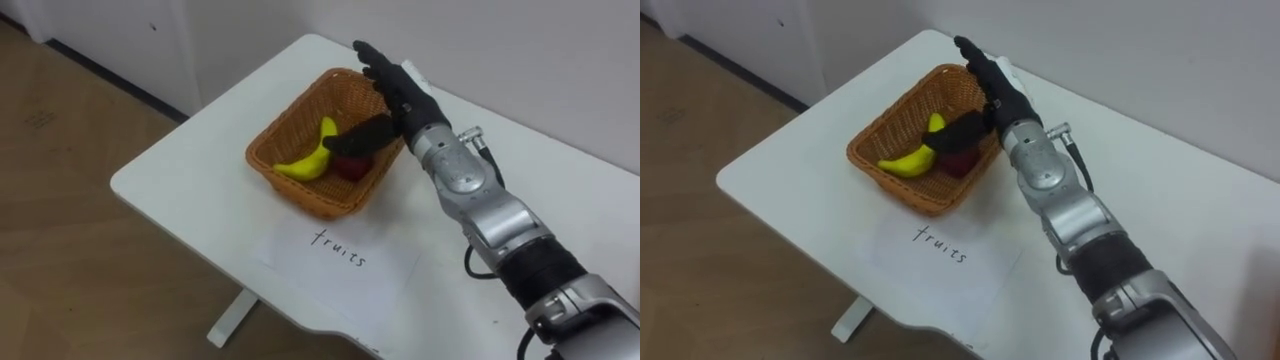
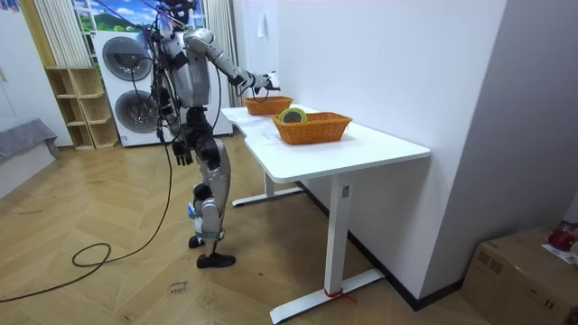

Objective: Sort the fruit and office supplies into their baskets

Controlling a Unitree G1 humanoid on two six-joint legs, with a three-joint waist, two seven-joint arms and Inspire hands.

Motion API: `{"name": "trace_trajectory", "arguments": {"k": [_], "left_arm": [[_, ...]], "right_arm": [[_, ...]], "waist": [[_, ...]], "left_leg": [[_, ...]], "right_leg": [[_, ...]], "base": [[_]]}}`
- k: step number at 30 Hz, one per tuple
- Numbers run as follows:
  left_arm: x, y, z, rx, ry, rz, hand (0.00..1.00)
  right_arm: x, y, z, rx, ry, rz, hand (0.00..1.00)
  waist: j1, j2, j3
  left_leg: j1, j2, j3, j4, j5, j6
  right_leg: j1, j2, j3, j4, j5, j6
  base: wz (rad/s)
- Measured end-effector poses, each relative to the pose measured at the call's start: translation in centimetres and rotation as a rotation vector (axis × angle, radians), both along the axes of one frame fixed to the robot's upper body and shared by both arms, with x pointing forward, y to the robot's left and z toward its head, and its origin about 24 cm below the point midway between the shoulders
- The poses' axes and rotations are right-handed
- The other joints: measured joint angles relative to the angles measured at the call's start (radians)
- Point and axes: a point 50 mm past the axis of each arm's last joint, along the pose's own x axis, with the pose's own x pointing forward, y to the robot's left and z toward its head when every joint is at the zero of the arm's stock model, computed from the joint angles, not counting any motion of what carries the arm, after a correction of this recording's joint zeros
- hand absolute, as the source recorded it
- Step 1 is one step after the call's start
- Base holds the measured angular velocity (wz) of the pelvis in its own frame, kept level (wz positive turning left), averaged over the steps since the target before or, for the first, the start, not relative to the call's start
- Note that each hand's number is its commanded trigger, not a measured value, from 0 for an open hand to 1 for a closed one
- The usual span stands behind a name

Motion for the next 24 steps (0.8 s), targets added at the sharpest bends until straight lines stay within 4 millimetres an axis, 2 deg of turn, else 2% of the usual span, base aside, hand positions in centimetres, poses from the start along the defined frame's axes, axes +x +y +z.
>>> {"name": "trace_trajectory", "arguments": {"k": [5, 7, 11, 12, 13, 14, 16, 18, 24], "left_arm": [[-0.1, 0.1, 0.0, 0.002, 0.002, 0.005, 0.0], [-0.3, 0.1, 0.0, 0.001, 0.005, 0.012, 0.0], [-0.4, 0.1, 0.0, -0.001, 0.005, 0.022, 0.0], [-0.4, 0.1, 0.0, 0.0, 0.002, 0.028, 0.0], [-0.4, 0.3, 0.0, -0.002, -0.002, 0.041, 0.0], [-0.5, 0.3, 0.1, -0.002, -0.001, 0.046, 0.0], [-0.5, 0.6, 0.1, 0.003, -0.004, 0.058, 0.0], [-0.7, 0.7, 0.1, 0.004, -0.007, 0.055, 0.0], [-0.4, 0.8, 0.2, 0.007, -0.025, 0.047, 0.0]], "right_arm": [[0.3, -0.7, 1.4, 0.051, -0.051, -0.049, 0.0], [0.3, -0.8, 2.1, 0.07, -0.077, -0.053, 0.0], [0.3, -1.2, 3.7, 0.123, -0.132, -0.053, 0.0], [0.0, -1.5, 4.5, 0.136, -0.164, -0.05, 0.0], [-0.4, -2.0, 5.3, 0.155, -0.203, -0.051, 0.0], [-0.5, -2.3, 5.6, 0.168, -0.218, -0.053, 0.0], [-1.0, -3.7, 6.6, 0.2, -0.262, -0.075, 0.0], [-1.4, -4.5, 6.8, 0.204, -0.275, -0.09, 0.0], [-2.2, -6.3, 6.5, 0.211, -0.291, -0.153, 0.0]], "waist": [[-0.02, -0.004, -0.0028], [-0.037, -0.006, -0.0046], [-0.074, -0.004, -0.0028], [-0.084, -0.008, -0.0081], [-0.093, -0.011, -0.01], [-0.102, -0.004, -0.0064], [-0.116, -0.001, -0.0086], [-0.138, 0.002, -0.0079], [-0.199, 0.0, -0.014]], "left_leg": [[0.013, 0.0, -0.001, -0.002, 0.0, 0.0], [0.014, 0.001, 0.004, -0.002, 0.0, 0.0], [0.013, 0.0, 0.005, 0.0, 0.0, 0.0], [0.01, 0.001, 0.008, 0.001, 0.0, 0.0], [0.012, 0.001, 0.011, 0.002, 0.0, 0.0], [0.015, 0.001, 0.017, 0.001, 0.0, 0.0], [0.03, 0.003, 0.032, -0.004, 0.0, 0.0], [0.043, 0.003, 0.036, -0.011, 0.0, 0.0], [0.042, 0.016, 0.084, -0.024, -0.001, 0.0]], "right_leg": [[0.014, 0.002, 0.002, 0.0, 0.0, 0.0], [0.014, 0.001, 0.006, 0.0, 0.0, 0.0], [0.012, 0.003, 0.018, 0.0, 0.0, 0.0], [0.006, 0.002, 0.029, 0.001, 0.0, 0.0], [0.007, 0.003, 0.034, 0.001, 0.0, 0.0], [0.009, 0.003, 0.039, 0.001, 0.0, 0.0], [0.015, 0.003, 0.06, 0.001, 0.0, 0.0], [0.022, 0.003, 0.068, 0.002, 0.0, 0.001], [-0.008, 0.017, 0.116, 0.017, 0.004, -0.005]], "base": [[0.0], [-0.05], [-0.02], [-0.05], [-0.07], [-0.13], [-0.16], [-0.13], [-0.22]]}}
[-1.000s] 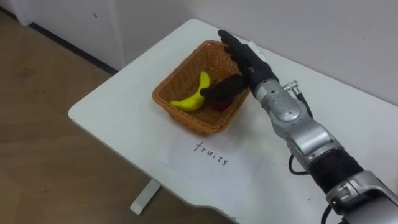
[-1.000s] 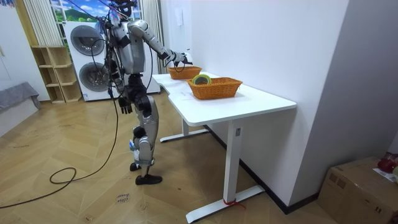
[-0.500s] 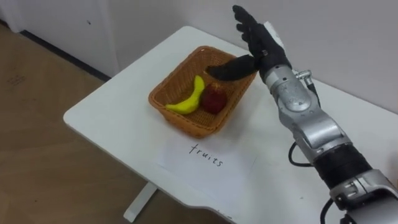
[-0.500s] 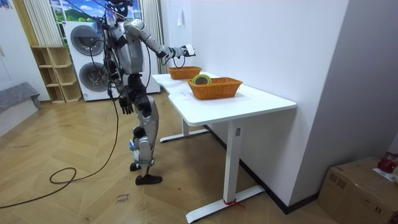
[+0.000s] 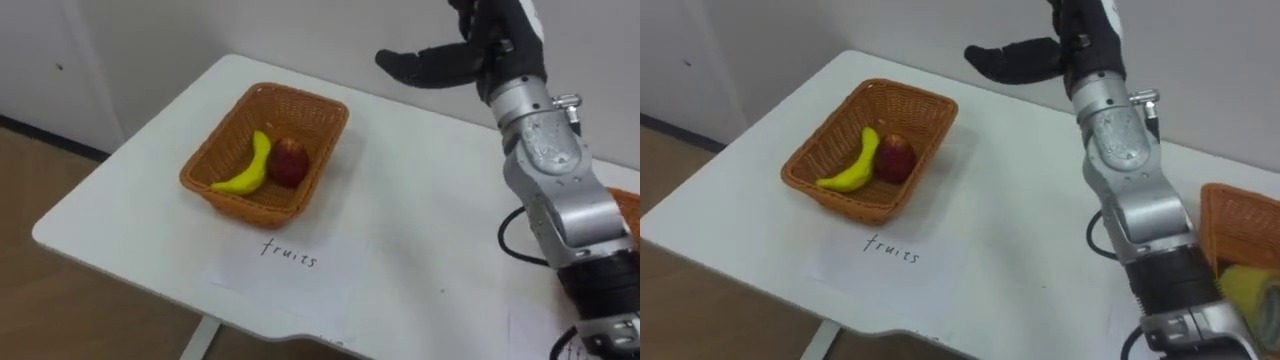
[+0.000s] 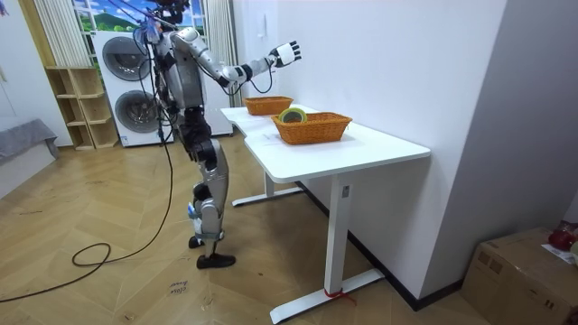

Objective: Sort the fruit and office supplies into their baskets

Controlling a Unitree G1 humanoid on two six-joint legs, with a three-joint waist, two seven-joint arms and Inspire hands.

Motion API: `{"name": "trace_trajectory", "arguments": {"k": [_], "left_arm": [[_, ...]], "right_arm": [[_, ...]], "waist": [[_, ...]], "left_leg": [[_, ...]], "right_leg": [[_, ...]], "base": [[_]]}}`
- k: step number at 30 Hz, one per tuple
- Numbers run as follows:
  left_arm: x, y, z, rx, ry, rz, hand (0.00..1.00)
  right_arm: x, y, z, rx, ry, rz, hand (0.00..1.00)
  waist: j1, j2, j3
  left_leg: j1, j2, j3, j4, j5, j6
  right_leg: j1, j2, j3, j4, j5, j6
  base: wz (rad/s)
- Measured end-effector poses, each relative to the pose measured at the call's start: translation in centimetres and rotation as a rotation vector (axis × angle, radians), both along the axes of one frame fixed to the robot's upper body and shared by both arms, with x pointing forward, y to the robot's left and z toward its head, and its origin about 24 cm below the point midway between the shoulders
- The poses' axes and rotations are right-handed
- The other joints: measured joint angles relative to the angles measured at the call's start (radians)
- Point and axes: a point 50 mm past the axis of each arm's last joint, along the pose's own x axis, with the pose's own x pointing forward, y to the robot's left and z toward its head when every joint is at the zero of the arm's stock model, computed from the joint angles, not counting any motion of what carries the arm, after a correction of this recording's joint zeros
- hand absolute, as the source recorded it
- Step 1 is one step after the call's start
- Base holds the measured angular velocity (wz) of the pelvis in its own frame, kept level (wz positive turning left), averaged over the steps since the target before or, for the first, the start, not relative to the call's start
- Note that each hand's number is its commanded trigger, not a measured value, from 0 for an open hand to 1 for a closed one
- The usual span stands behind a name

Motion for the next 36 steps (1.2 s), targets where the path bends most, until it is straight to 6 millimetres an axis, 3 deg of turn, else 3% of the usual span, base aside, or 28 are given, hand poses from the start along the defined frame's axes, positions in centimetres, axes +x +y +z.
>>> {"name": "trace_trajectory", "arguments": {"k": [1, 4, 11, 17, 21, 26, 36], "left_arm": [[-0.1, 0.1, 0.0, 0.001, 0.003, 0.001, 0.0], [-0.2, 0.1, -0.1, 0.003, 0.008, 0.002, 0.0], [0.0, 0.3, 0.0, 0.008, -0.003, -0.002, 0.0], [0.2, 0.4, 0.1, 0.008, -0.024, -0.013, 0.0], [0.1, 0.4, 0.1, 0.014, -0.034, -0.015, 0.0], [0.3, 0.4, 0.2, 0.021, -0.047, -0.015, 0.0], [-0.2, 0.2, 0.2, 0.068, -0.069, -0.001, 0.0]], "right_arm": [[0.0, -0.4, 0.2, 0.006, -0.006, -0.007, 0.0], [-0.1, -1.8, 0.8, 0.041, -0.023, -0.055, 0.0], [-0.8, -3.0, 2.8, 0.018, -0.102, -0.087, 0.0], [-3.0, -5.8, 2.1, 0.058, -0.121, -0.169, 0.0], [-4.1, -8.2, 1.8, 0.093, -0.129, -0.289, 0.0], [-5.2, -9.7, 0.5, 0.107, -0.105, -0.377, 0.0], [-10.1, -13.7, -4.8, 0.237, 0.046, -0.633, 0.0]], "waist": [[-0.019, 0.001, 0.0007], [-0.031, 0.003, 0.0006], [-0.094, 0.006, 0.0023], [-0.138, 0.007, 0.002], [-0.157, 0.02, 0.0028], [-0.186, 0.021, 0.0022], [-0.217, 0.02, 0.0011]], "left_leg": [[0.001, 0.001, 0.002, -0.001, 0.0, 0.0], [0.017, 0.006, 0.032, -0.006, 0.0, 0.0], [0.032, 0.014, 0.076, -0.019, -0.002, -0.001], [0.037, 0.021, 0.09, -0.024, -0.005, -0.005], [0.037, 0.024, 0.119, -0.028, -0.006, -0.004], [0.042, 0.034, 0.139, -0.029, -0.01, -0.011], [0.04, 0.044, 0.164, -0.029, -0.017, -0.018]], "right_leg": [[-0.002, 0.001, 0.006, 0.003, 0.0, -0.001], [-0.005, 0.007, 0.045, 0.003, 0.001, -0.002], [-0.013, 0.02, 0.099, 0.0, 0.009, -0.003], [-0.018, 0.029, 0.117, -0.002, 0.012, -0.006], [-0.033, 0.035, 0.154, 0.001, 0.014, -0.008], [-0.036, 0.044, 0.166, 0.001, 0.018, -0.014], [-0.049, 0.055, 0.188, 0.002, 0.02, -0.018]], "base": [[-0.18], [-0.28], [-0.2], [-0.09], [-0.21], [-0.12], [-0.08]]}}
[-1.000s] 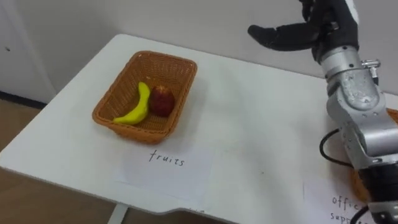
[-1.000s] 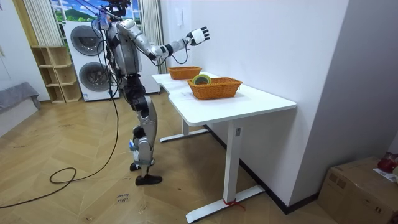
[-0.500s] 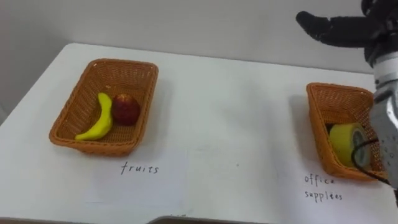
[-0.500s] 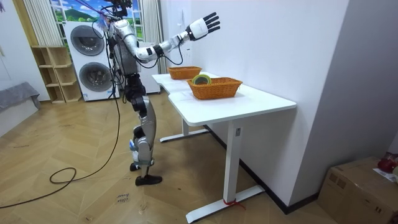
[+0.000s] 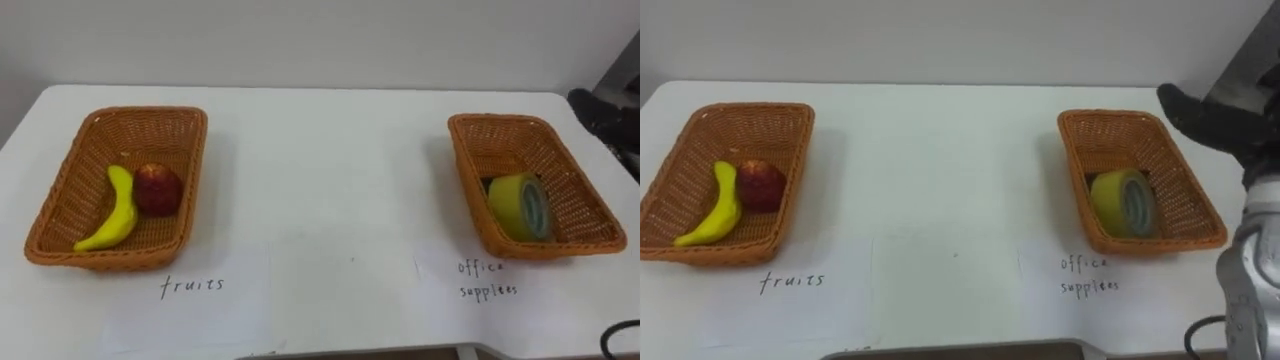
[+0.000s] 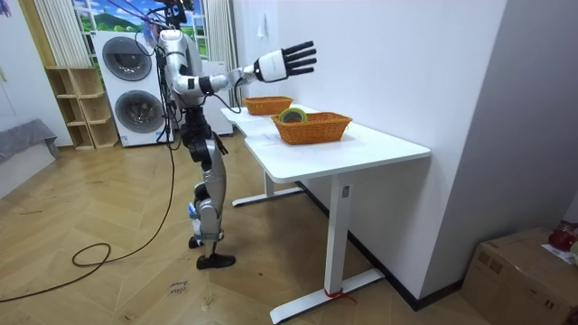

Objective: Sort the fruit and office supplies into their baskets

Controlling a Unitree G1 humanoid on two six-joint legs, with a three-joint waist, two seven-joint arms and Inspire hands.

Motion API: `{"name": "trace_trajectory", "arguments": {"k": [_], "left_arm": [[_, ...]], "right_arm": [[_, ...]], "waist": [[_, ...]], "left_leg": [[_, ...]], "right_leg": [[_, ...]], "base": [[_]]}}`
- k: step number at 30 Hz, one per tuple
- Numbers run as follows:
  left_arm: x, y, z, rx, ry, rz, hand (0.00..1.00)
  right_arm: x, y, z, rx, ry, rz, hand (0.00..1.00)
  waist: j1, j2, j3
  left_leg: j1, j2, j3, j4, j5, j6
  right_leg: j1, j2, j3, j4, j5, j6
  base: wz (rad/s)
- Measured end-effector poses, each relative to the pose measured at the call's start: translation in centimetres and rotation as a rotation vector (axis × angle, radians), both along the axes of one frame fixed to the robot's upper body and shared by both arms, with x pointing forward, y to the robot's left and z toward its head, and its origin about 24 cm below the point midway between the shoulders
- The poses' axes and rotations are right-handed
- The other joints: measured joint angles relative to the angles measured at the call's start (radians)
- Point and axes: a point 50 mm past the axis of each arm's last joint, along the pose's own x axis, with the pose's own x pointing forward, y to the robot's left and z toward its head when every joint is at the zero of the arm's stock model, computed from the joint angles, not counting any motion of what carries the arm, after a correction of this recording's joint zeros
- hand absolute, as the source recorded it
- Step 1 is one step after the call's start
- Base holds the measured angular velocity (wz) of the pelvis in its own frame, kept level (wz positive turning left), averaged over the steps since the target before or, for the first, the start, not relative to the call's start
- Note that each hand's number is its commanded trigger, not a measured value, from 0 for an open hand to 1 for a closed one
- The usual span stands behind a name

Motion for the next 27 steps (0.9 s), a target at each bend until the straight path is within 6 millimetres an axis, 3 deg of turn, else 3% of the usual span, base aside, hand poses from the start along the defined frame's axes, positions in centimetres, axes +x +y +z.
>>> {"name": "trace_trajectory", "arguments": {"k": [7, 13, 20, 27], "left_arm": [[-1.0, 0.3, 0.0, 0.036, 0.011, 0.02, 0.0], [-1.9, 0.6, 0.1, 0.041, 0.029, 0.055, 0.0], [-1.1, 0.8, 0.2, 0.038, -0.002, 0.075, 0.0], [-0.4, 0.8, 0.4, 0.027, -0.048, 0.107, 0.0]], "right_arm": [[-2.8, -2.1, -1.3, 0.047, 0.025, -0.246, 0.0], [-5.2, -4.6, -0.9, 0.133, -0.04, -0.458, 0.0], [-6.2, -5.3, -1.0, 0.183, -0.082, -0.571, 0.0], [-8.0, -6.1, -2.8, 0.295, -0.062, -0.719, 0.0]], "waist": [[-0.021, 0.001, 0.0016], [-0.03, 0.003, 0.0034], [-0.049, 0.005, 0.002], [-0.075, -0.001, 0.0006]], "left_leg": [[0.008, -0.001, 0.009, -0.008, -0.005, 0.001], [0.006, 0.001, 0.02, -0.008, -0.01, 0.001], [0.003, 0.001, 0.029, -0.008, -0.01, 0.001], [-0.004, 0.006, 0.054, -0.01, -0.012, -0.002]], "right_leg": [[0.001, 0.005, 0.022, 0.0, 0.0, 0.0], [-0.007, 0.007, 0.024, 0.0, 0.0, 0.0], [-0.016, 0.009, 0.031, 0.0, -0.001, 0.0], [-0.032, 0.017, 0.058, -0.001, -0.003, -0.001]], "base": [[-0.06], [-0.05], [-0.03], [-0.09]]}}
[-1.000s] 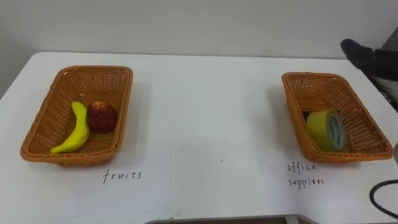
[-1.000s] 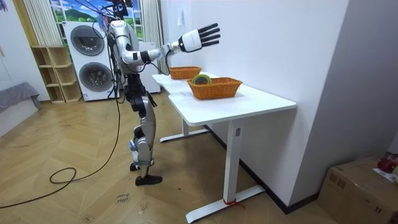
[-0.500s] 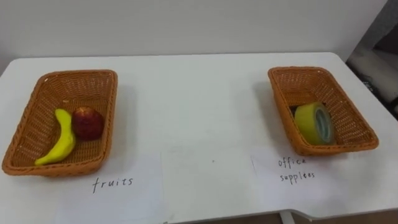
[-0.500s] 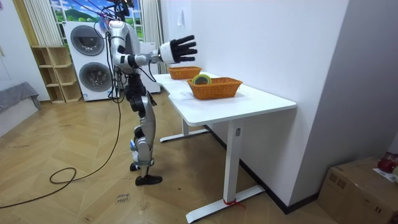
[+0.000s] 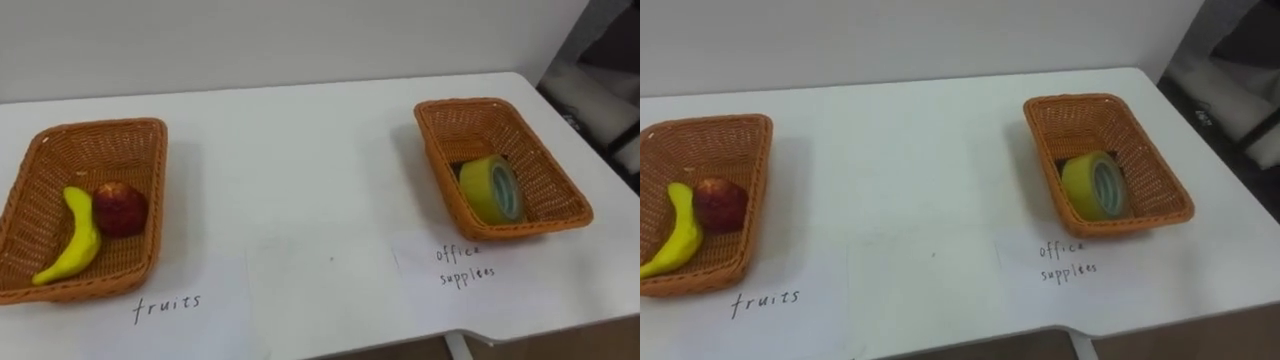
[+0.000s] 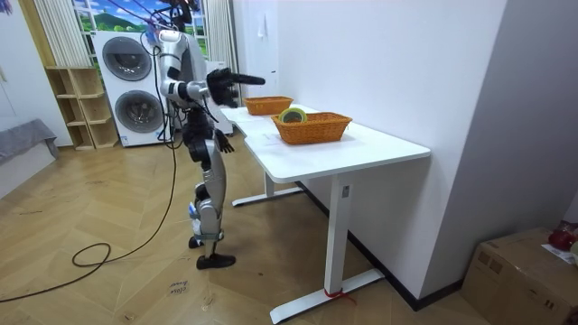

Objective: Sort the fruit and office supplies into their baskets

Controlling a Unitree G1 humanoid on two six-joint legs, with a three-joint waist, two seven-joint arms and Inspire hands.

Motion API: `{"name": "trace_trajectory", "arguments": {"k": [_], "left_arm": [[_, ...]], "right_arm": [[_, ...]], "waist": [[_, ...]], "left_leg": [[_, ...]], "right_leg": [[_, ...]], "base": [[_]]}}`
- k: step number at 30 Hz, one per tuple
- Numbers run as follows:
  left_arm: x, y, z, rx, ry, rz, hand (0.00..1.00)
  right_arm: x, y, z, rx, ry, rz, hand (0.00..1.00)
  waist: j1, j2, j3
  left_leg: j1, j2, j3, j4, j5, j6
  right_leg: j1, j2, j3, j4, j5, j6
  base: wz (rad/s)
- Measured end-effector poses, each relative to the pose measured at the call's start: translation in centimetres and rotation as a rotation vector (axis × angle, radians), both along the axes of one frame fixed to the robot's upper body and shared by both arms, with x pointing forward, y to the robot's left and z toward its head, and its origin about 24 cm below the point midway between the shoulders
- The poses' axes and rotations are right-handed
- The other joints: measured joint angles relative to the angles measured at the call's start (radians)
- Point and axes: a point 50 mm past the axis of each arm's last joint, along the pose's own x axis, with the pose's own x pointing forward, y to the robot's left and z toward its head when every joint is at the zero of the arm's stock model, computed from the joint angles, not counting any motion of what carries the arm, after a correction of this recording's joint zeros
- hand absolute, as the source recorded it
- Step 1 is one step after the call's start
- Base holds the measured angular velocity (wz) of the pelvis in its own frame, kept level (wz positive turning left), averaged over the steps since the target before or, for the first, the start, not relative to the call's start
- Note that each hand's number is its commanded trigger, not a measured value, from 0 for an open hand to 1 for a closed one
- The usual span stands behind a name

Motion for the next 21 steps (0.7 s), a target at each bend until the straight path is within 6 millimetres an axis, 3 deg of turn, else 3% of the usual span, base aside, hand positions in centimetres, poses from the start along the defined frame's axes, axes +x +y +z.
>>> {"name": "trace_trajectory", "arguments": {"k": [6, 14, 21], "left_arm": [[0.3, 0.1, 0.1, -0.003, -0.016, 0.011, 0.0], [-0.3, 0.2, 0.1, 0.001, -0.001, 0.026, 0.0], [-0.3, 0.1, 0.0, -0.005, -0.006, 0.035, 0.0]], "right_arm": [[-2.5, -0.9, -3.6, 0.219, 0.009, -0.134, 0.0], [-5.7, -0.4, -8.3, 0.435, 0.079, -0.24, 0.0], [-9.9, 2.0, -13.9, 0.586, 0.302, -0.348, 0.0]], "waist": [[-0.009, -0.006, -0.0013], [-0.024, -0.003, -0.0033], [-0.021, 0.017, -0.0016]], "left_leg": [[-0.006, 0.003, 0.004, 0.0, -0.005, -0.003], [-0.007, 0.002, 0.002, -0.001, -0.005, -0.003], [0.001, 0.002, 0.002, -0.004, -0.007, -0.002]], "right_leg": [[-0.009, 0.006, 0.016, 0.001, -0.001, -0.001], [-0.008, 0.005, 0.015, 0.0, -0.001, -0.001], [-0.002, 0.006, 0.017, 0.002, -0.001, -0.002]], "base": [[-0.05], [0.01], [0.0]]}}
